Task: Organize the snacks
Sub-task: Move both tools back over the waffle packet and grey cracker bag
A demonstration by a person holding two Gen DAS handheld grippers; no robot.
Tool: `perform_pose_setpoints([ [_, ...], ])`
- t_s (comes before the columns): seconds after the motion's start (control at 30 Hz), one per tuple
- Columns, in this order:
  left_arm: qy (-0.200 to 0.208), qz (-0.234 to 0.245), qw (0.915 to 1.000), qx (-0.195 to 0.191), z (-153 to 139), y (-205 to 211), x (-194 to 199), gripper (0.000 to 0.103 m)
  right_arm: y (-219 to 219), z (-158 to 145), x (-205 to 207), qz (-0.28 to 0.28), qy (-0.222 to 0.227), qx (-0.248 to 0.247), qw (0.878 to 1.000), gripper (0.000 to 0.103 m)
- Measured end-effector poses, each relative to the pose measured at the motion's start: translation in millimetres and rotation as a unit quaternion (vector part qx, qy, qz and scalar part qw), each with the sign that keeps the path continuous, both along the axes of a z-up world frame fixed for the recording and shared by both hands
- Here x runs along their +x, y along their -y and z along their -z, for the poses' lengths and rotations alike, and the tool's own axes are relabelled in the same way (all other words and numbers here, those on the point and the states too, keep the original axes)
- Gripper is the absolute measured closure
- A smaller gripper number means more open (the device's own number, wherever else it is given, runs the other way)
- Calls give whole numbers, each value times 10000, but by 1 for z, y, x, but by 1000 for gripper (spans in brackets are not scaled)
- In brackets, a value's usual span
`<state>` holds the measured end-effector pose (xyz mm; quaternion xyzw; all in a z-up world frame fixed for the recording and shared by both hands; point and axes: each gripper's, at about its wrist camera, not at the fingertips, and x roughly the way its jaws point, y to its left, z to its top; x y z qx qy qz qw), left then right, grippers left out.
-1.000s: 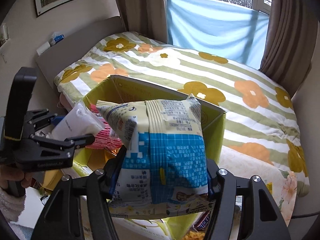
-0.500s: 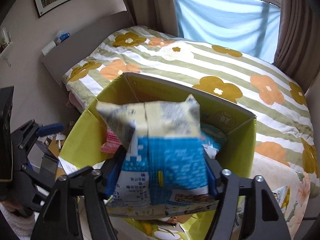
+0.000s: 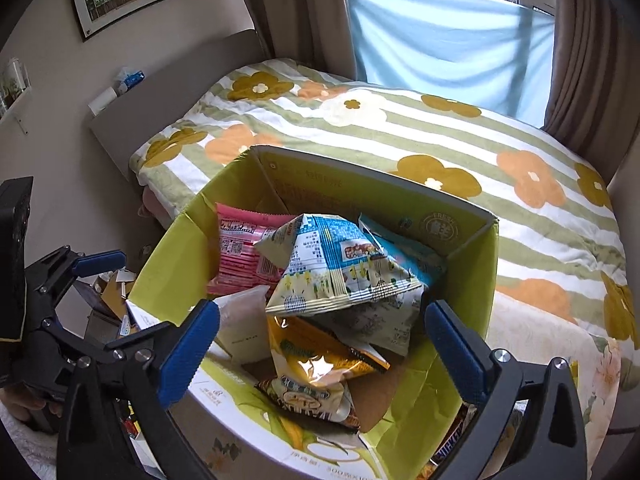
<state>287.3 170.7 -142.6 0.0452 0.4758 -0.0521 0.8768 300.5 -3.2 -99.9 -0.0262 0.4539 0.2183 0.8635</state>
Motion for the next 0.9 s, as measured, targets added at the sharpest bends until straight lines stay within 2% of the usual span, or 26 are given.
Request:
perform_pose_setpoints([
  [0.2, 91, 119, 9999, 14, -12, 10, -6, 0, 17, -19, -18, 187, 341, -95, 9992, 1],
  [0.33, 77, 134, 9995, -261, -20, 16, -9, 0, 48, -36, -32, 496, 512, -28, 9975, 1],
  [0.43, 97, 267, 9987, -417, -25, 24, -12, 0, 70, -44, -38, 719, 501, 25, 9961, 1],
  [0.6, 188, 498, 9978, -400, -32, 42, -17, 0, 106, -52, -51, 1087, 524, -167, 9926, 1],
  [0.77, 222, 509, 9971, -515, -38, 54, -27, 0, 133, -56, -58, 995, 568, -478, 9923, 1],
  [0.9, 234, 415, 9977, -482, -38, 68, -36, 0, 157, -54, -54, 645, 648, -730, 9931, 1],
])
